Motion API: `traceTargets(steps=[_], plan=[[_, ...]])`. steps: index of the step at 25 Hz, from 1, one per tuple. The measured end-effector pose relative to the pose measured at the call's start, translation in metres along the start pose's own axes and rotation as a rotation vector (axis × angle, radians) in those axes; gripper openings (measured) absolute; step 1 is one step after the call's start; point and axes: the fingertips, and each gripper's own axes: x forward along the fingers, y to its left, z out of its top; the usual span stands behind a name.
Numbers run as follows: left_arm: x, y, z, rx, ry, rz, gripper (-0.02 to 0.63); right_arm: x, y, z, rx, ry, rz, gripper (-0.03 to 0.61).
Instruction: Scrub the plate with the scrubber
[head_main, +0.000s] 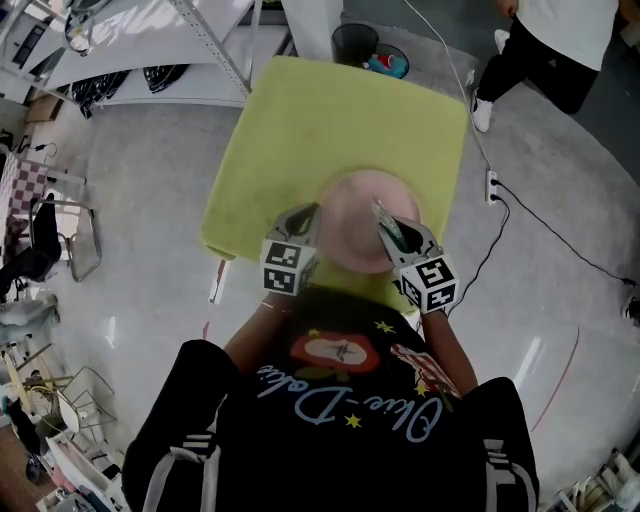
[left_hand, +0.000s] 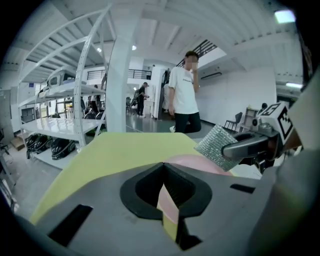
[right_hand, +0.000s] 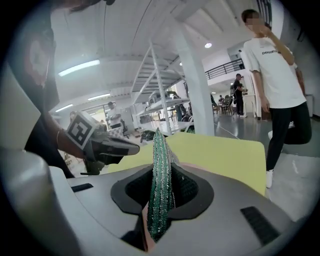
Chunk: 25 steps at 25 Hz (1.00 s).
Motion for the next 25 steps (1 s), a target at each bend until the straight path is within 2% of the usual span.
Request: traceTargets(steps=[4, 8, 13, 25], plan=[[-0.010, -0.021, 0.036, 0.034, -0.103, -0.076, 0.005, -0.008, 0.002, 0.028, 0.005, -0.099, -0.034, 0.063], [-0.012, -0.041, 0.054, 0.051, -0.151, -0.136, 0.005, -0.014, 0.002, 0.047, 0.012, -0.174, -0.056, 0.063], [-0.014, -0.055, 0.061, 0.089, -0.168, -0.174, 0.005, -0.018, 0.000, 0.055, 0.006, -0.206, -0.062, 0.061], [-0.019, -0.054, 0.058, 0.066, -0.173, -0.170, 0.005, -0.016, 0.005, 0.054, 0.022, -0.211, -0.049, 0.061]])
